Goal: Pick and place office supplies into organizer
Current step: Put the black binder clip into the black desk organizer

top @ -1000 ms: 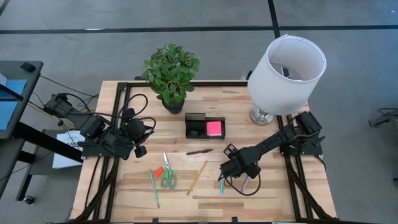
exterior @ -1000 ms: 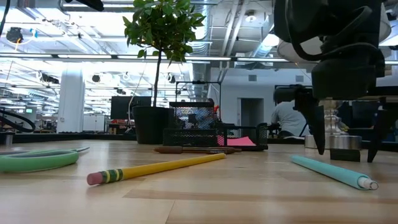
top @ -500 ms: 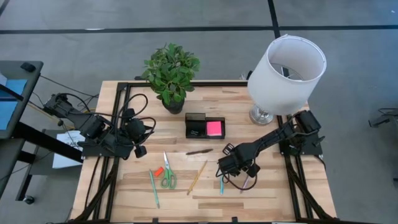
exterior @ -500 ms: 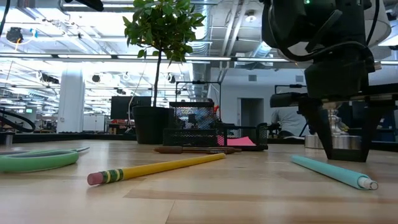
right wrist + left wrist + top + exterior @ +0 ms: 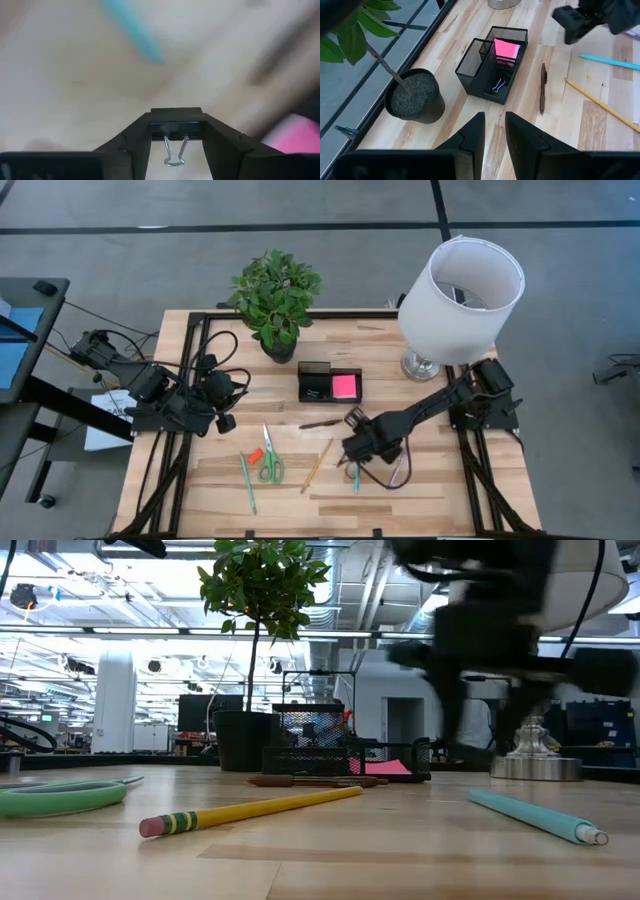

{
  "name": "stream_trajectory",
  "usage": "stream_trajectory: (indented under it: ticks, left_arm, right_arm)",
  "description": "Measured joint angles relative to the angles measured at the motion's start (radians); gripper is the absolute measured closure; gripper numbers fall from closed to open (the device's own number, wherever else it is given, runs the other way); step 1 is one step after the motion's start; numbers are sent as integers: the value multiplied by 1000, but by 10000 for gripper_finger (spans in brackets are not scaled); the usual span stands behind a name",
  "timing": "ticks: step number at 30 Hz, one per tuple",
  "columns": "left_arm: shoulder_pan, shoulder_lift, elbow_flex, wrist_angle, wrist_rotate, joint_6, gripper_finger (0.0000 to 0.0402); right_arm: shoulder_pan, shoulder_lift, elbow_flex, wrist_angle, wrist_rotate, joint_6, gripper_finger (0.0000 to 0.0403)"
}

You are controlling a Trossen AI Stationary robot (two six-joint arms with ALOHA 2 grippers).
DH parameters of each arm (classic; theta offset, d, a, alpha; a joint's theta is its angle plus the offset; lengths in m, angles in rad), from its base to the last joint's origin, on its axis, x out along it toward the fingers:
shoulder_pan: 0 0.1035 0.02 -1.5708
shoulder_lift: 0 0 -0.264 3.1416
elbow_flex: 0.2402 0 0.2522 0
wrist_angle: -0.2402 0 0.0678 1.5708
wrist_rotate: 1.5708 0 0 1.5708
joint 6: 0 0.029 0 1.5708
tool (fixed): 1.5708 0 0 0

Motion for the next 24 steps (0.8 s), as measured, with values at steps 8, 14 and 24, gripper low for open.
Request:
stream_trajectory:
  ticks: [8,14,24]
  left_arm:
    - [0,0,0,1,0,-1,333]
    - [0,0,0,1,0,-1,333]
    - [0,0,0,2,0,-3,333]
  right_arm:
    - [-131,-1,126,177,156,61,255]
    - [-228,-3,138,411,167,78,241]
    - [-292,-3,138,495,70,157,251]
